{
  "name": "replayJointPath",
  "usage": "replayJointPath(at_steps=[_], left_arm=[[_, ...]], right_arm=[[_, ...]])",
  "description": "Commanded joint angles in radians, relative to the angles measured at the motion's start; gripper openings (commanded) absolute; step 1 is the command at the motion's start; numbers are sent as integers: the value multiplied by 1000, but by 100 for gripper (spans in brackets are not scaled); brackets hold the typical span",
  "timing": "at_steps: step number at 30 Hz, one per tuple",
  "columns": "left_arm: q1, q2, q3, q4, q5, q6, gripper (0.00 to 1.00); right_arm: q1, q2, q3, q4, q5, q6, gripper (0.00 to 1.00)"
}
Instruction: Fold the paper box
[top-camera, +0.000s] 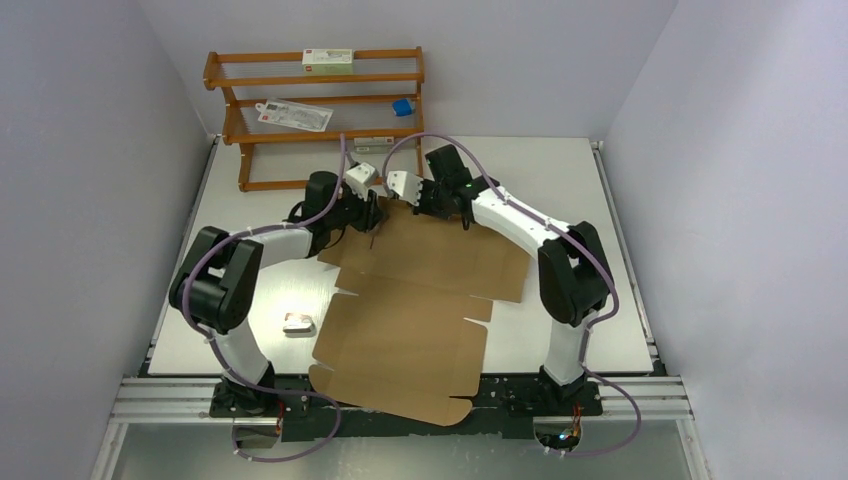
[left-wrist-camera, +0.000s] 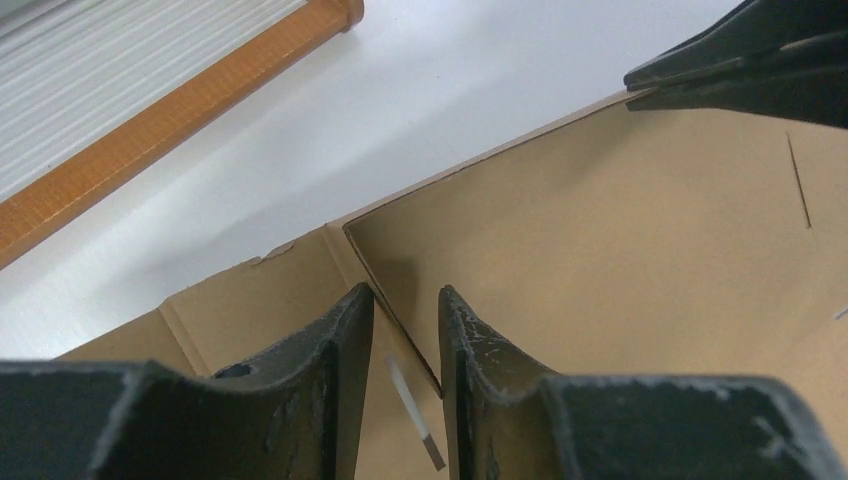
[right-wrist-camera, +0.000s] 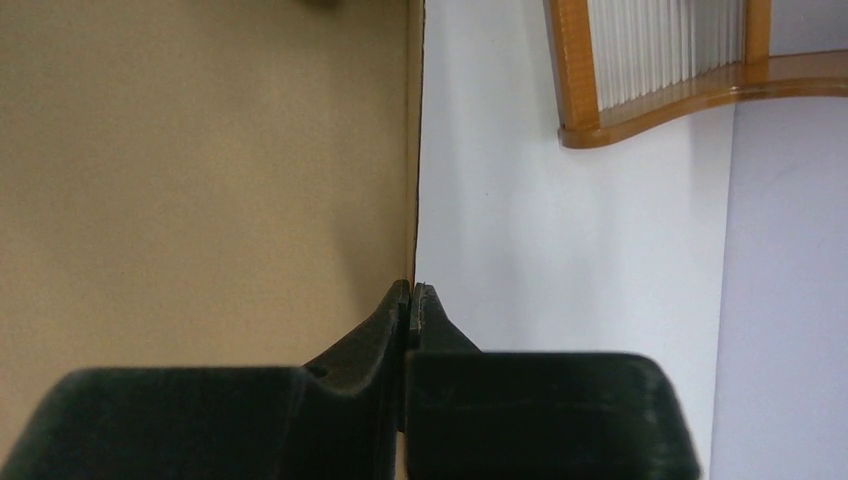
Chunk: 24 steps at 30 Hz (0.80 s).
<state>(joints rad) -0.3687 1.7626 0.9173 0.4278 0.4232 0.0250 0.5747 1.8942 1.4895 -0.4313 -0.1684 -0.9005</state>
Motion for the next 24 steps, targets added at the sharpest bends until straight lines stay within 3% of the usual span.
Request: replayJointPath(at_steps=[1, 6, 12, 20, 24], left_arm=[[-53, -65, -16, -1, -127, -67, 38], [-64, -153, -72, -17, -206, -144, 54], [-65, -234, -88, -208, -356, -273, 68], [-65, -393, -220, -295, -495, -393, 75], [-65, -417, -276, -296, -473, -424, 77]], right_arm=[[31, -64, -49, 112, 35, 2, 0], [31, -75, -78, 124, 50, -31, 0], [28, -51, -51, 73, 63, -74, 0], [19, -64, -52, 71, 69, -108, 0], [15, -79, -60, 88, 72, -113, 0]])
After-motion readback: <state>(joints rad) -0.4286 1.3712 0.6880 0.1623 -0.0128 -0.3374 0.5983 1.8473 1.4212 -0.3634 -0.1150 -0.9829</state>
